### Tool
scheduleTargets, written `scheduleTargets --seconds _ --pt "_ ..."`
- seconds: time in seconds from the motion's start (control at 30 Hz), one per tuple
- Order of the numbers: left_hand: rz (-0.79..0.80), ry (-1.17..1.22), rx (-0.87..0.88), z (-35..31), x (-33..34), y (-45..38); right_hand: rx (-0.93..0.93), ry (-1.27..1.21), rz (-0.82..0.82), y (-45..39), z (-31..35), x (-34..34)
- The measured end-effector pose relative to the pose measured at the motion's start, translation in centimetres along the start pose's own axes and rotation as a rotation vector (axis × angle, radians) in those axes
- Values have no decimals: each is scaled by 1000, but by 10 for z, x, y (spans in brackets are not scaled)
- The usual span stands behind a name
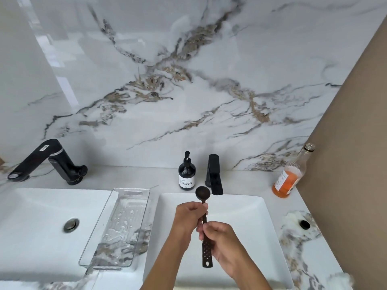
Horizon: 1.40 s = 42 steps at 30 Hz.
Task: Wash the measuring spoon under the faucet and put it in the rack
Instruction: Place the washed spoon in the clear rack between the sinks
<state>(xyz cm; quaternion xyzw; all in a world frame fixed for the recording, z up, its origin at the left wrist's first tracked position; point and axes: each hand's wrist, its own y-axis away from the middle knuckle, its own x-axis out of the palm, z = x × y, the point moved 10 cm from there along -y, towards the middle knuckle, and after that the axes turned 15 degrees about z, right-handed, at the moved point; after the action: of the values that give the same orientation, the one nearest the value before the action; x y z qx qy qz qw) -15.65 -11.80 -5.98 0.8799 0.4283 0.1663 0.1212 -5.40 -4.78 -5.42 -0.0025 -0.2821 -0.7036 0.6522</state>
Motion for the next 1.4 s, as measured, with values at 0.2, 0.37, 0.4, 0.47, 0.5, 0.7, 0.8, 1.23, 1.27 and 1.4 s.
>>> scheduleTargets --seconds 0.2,0.37,0.4,0.47,0.5,0.7,0.8,1.23,1.27,1.4 --pt "68 34 11 11 11 2 -23 -126 -13 1 -9 -7" --pt "93 70 5 14 17 0 -22 -208 -2 2 -15 -12" --pt "94 80 2 14 18 -1 -20 -210 -5 3 -16 -14" --pt "106 98 -2 14 21 -2 -11 -208 -14 3 -17 -18" --pt "116 110 -3 14 23 -3 -9 -204 -19 4 -17 -19" --pt "148 141 -25 19 31 -1 -14 -123 -84 6 -15 -26" --pt "146 167 -24 20 30 0 -7 -82 -90 8 -13 -24" --pt "54 124 13 23 16 3 -4 75 -173 17 -8 -24" --pt "36 99 9 23 14 4 -7 117 -187 17 -6 -27" --pt "-16 42 -6 21 6 13 8 231 -165 6 -5 -28"
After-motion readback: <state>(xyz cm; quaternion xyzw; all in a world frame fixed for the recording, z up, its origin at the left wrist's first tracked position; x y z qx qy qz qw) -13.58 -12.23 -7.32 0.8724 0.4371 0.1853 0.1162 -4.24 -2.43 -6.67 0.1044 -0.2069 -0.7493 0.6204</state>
